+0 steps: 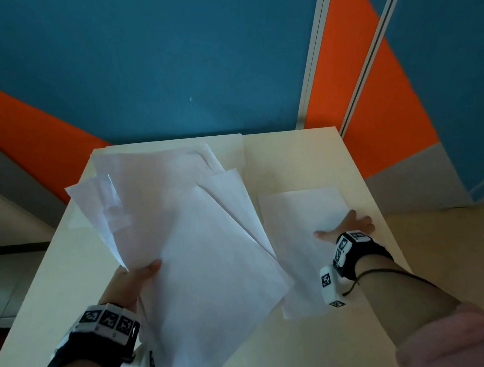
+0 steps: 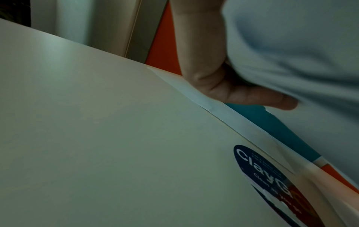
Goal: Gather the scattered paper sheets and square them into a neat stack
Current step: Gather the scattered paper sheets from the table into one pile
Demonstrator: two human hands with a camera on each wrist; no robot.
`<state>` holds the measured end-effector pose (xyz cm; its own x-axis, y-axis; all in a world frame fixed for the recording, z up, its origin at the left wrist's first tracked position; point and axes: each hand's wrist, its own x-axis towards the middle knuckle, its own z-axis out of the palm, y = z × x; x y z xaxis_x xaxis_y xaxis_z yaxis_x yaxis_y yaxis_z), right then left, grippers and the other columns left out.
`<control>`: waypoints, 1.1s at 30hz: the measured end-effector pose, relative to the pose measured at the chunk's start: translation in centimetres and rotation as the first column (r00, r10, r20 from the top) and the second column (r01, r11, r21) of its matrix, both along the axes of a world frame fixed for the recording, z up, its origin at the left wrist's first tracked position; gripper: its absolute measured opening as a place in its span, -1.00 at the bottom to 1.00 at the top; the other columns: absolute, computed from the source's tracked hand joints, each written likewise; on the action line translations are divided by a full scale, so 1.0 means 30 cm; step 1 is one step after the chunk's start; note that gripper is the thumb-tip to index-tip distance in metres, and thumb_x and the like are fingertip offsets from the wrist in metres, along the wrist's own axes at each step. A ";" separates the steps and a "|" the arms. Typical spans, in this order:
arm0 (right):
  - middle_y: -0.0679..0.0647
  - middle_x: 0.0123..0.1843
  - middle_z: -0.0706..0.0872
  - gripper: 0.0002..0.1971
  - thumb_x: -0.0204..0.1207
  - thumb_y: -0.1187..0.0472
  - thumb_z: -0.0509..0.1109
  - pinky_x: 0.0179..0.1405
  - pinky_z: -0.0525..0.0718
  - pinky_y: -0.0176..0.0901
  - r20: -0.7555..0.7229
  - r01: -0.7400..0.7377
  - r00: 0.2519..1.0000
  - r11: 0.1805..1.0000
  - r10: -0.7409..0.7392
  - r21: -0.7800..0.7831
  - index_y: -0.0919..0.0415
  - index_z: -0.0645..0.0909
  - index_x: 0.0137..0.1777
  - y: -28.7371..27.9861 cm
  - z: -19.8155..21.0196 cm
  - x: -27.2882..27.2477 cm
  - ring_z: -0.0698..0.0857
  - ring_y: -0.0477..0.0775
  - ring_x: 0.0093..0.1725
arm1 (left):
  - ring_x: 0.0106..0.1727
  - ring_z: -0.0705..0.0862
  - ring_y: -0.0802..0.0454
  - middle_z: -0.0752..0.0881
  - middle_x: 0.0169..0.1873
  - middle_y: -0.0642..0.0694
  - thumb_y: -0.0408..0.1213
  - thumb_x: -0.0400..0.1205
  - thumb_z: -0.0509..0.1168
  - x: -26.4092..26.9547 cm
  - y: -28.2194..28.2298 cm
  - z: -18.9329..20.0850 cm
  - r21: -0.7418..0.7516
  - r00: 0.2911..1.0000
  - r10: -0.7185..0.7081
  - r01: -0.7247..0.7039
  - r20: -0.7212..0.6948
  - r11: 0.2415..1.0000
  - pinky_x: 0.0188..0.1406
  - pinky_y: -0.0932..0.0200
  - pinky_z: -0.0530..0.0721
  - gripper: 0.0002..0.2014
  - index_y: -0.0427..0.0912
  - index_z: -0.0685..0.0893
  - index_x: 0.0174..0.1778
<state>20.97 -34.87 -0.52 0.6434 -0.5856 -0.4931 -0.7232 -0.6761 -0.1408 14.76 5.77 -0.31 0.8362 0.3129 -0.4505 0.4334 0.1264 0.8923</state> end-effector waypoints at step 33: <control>0.07 -0.29 0.86 -0.13 -0.47 -0.13 0.76 -0.31 0.79 -0.18 0.590 -0.501 0.786 0.367 -0.185 0.784 0.32 0.71 -0.09 0.316 0.549 -0.257 0.81 0.03 -0.34 | -0.45 0.67 0.08 0.73 -0.48 -0.11 -0.50 0.47 0.43 -0.211 0.023 0.222 0.043 0.993 -0.091 0.088 0.069 0.995 -0.53 0.25 0.57 -0.81 -0.49 0.62 -0.07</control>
<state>13.27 -25.39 15.94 0.9776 0.1155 -0.1758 -0.1786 0.0146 -0.9838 8.43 6.47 6.37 0.8909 0.2518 -0.3781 0.3772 0.0540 0.9246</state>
